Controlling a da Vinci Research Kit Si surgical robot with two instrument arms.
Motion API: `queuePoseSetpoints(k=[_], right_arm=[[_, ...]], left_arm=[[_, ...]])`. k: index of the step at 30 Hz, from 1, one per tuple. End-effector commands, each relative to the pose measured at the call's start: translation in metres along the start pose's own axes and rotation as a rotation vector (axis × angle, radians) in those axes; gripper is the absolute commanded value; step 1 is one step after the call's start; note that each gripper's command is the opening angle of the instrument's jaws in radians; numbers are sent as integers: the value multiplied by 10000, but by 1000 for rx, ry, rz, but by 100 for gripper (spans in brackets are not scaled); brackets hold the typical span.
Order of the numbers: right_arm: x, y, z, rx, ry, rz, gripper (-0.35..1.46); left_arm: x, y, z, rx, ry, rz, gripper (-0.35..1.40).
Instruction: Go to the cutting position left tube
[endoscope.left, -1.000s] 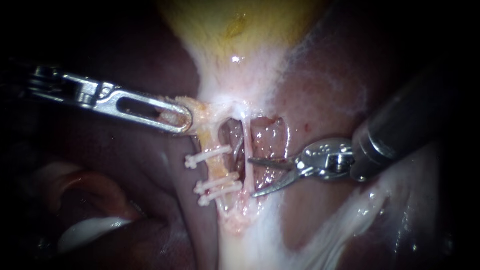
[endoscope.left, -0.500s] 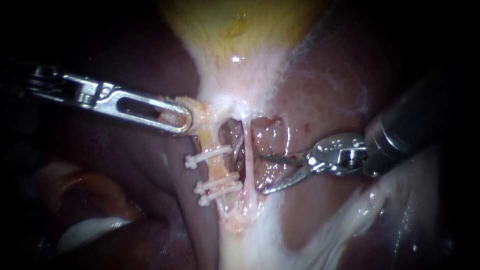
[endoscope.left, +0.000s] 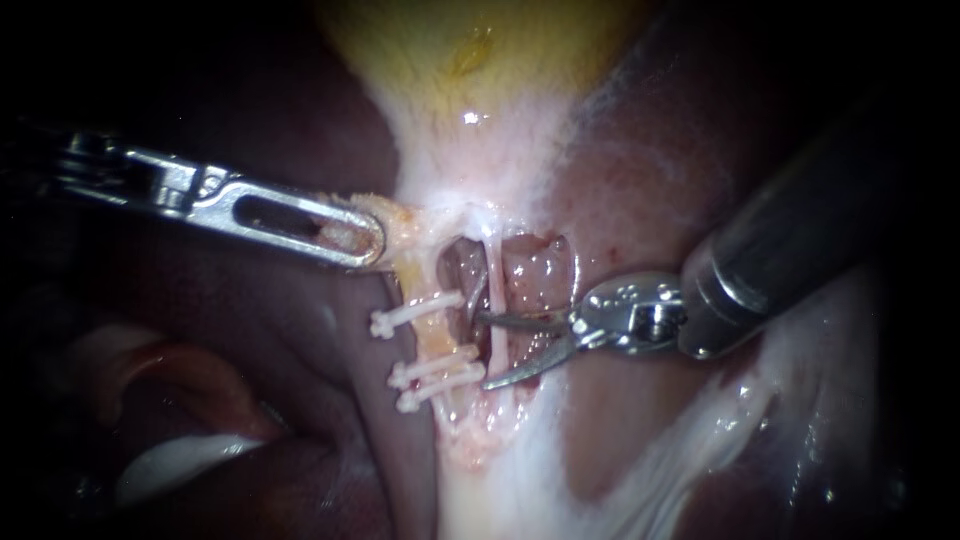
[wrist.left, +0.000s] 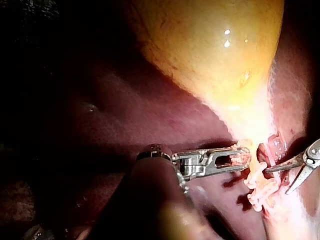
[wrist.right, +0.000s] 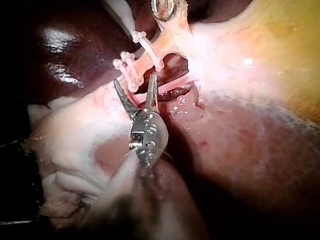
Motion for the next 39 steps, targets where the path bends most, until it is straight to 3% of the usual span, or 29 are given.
queuePoseSetpoints(k=[1,10,25,39], right_arm=[[0,1,3,0,2,0,132],[4,7,19,13,11,1,132],[14,12,37,67,75,16,132],[20,16,83,108,89,37,132]], left_arm=[[0,0,0,-1,0,0,-35],[1,-1,0,-1,0,0,-35],[1,-2,0,-1,-1,0,-35],[1,-1,0,-1,0,0,-35]])
